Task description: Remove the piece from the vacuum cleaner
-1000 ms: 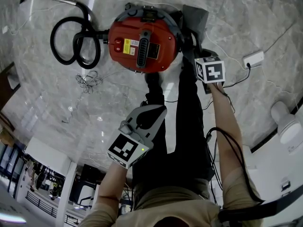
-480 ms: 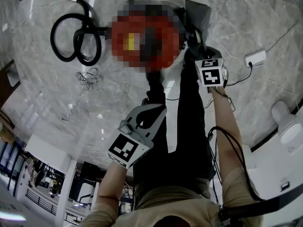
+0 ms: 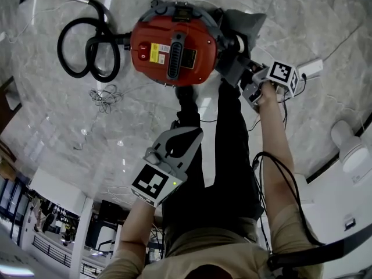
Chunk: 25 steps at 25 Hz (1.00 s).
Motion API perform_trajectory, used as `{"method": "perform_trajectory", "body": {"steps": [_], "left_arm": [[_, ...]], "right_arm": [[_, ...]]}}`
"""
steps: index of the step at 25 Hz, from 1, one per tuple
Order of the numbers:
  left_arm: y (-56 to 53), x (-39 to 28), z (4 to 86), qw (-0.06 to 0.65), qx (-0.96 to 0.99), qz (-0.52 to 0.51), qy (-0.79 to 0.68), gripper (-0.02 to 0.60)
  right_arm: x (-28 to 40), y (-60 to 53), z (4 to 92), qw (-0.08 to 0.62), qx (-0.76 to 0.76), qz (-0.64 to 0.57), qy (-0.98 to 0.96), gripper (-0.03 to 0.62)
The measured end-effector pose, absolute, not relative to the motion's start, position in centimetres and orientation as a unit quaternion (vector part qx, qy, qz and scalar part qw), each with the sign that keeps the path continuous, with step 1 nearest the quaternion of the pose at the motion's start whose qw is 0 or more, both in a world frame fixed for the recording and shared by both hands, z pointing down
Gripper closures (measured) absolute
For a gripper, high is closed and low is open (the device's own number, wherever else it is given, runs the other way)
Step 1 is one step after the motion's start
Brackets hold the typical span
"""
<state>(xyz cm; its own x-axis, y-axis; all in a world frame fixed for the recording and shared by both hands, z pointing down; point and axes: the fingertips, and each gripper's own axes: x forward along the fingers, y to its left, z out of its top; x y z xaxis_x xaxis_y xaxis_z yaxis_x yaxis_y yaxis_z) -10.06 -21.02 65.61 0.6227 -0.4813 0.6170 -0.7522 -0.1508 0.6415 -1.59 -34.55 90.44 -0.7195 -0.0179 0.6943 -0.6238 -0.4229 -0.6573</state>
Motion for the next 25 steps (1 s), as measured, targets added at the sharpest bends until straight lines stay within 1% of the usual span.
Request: {"method": "perform_trajectory", "body": {"steps": [1,2,3,4,5,6,7,8,9,10,15,16,20,23,25], "left_arm": [[-21.0,-10.1,65.6,0.504,0.746,0.134,-0.414,0.577],[-21.1,-10.2,65.6,0.506,0.745,0.133,-0.415,0.577],[-21.1,-10.2,65.8,0.506,0.744,0.133,-0.415,0.577],[-21.0,-10.3,65.9,0.506,0.745,0.136,-0.414,0.577],[-21.0,-10.2,66.1,0.505,0.746,0.139,-0.412,0.577],[-21.0,-10.2,66.2,0.503,0.747,0.141,-0.411,0.577],[-21.2,-10.1,66.2,0.503,0.748,0.14,-0.411,0.578],[-21.4,-10.0,66.1,0.503,0.748,0.138,-0.41,0.577],[-21.5,-9.9,65.9,0.503,0.749,0.135,-0.409,0.577],[-21.6,-9.8,65.8,0.504,0.749,0.131,-0.409,0.577],[-21.1,-10.0,66.2,0.505,0.748,0.141,-0.406,0.577],[-21.1,-10.0,66.1,0.505,0.749,0.141,-0.406,0.577],[-21.4,-10.0,65.7,0.504,0.749,0.135,-0.408,0.577],[-21.2,-10.1,65.7,0.504,0.748,0.135,-0.41,0.577],[-20.9,-10.2,65.7,0.502,0.748,0.137,-0.411,0.577]], "right_arm": [[-1.6,-34.5,90.4,0.17,0.325,0.797,-0.48,0.572],[-1.5,-34.4,90.4,0.169,0.329,0.797,-0.479,0.572],[-1.5,-34.4,90.4,0.199,0.33,0.772,-0.506,0.572],[-1.5,-34.3,90.5,0.264,0.325,0.712,-0.563,0.577],[-1.3,-34.3,90.6,0.352,0.312,0.615,-0.633,0.579],[-1.0,-34.4,90.9,0.44,0.292,0.493,-0.692,0.579],[-0.6,-34.5,91.2,0.507,0.27,0.373,-0.728,0.581],[0.0,-34.8,91.5,0.546,0.256,0.291,-0.743,0.582],[0.6,-35.0,91.8,0.558,0.252,0.262,-0.746,0.582],[0.9,-35.3,91.9,0.554,0.254,0.269,-0.746,0.582],[0.8,-35.5,91.9,0.514,0.273,0.344,-0.737,0.582],[0.9,-35.6,91.9,0.519,0.273,0.329,-0.74,0.582],[1.1,-36.2,91.9,0.56,0.255,0.203,-0.762,0.582],[1.3,-36.5,91.8,0.559,0.26,0.183,-0.766,0.582],[1.6,-36.6,92.0,0.546,0.279,0.212,-0.761,0.582]]}}
